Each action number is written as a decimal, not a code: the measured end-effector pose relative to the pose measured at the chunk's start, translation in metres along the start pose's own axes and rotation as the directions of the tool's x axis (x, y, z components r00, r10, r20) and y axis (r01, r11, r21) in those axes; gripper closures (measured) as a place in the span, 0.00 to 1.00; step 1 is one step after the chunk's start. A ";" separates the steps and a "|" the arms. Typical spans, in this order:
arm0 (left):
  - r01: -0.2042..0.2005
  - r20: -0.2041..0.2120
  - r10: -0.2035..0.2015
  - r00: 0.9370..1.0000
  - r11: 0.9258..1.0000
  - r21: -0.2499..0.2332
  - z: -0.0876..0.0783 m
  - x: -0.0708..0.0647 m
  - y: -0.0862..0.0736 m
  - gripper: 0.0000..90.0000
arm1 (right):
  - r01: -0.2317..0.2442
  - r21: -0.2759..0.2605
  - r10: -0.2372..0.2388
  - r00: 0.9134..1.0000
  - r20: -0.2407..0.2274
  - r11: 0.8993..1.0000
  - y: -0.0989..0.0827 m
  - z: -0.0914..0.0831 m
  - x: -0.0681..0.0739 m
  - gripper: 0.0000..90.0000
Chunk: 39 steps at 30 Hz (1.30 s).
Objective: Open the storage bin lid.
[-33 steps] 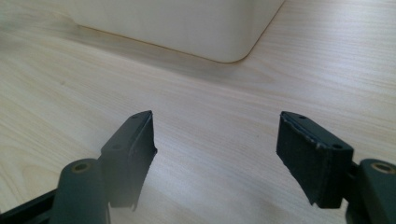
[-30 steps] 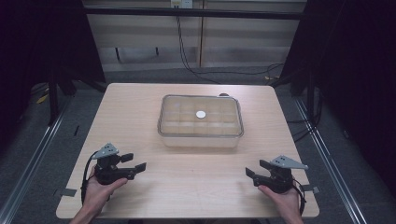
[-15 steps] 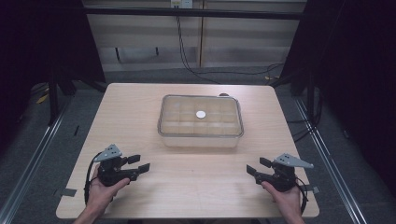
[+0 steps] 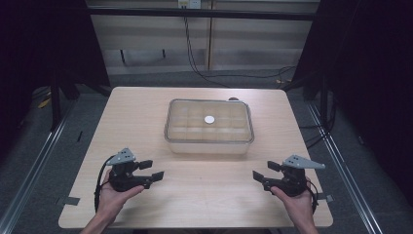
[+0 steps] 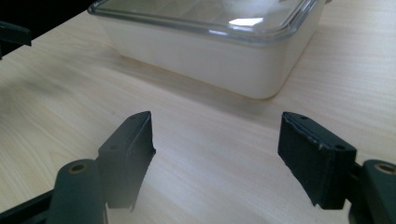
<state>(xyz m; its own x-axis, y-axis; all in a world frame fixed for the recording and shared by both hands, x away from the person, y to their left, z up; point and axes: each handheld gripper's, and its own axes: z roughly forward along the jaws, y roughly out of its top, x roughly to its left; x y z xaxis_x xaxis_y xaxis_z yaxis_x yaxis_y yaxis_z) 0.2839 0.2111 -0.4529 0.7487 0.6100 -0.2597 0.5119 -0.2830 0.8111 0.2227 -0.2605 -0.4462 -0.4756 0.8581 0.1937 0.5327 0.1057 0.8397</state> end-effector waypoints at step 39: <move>0.031 -0.083 -0.029 0.996 0.999 0.030 0.023 0.035 0.056 0.28 | 0.013 0.043 -0.011 0.999 -0.038 0.999 0.078 0.045 -0.028 0.22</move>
<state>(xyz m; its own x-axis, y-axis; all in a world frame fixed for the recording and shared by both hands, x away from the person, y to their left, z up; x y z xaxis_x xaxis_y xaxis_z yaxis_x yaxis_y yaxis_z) 0.3482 0.1992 -0.4285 0.6962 0.6770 -0.2385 0.5473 -0.2857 0.7866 0.3091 -0.2541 -0.4089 -0.5074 0.8373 0.2034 0.5566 0.1383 0.8192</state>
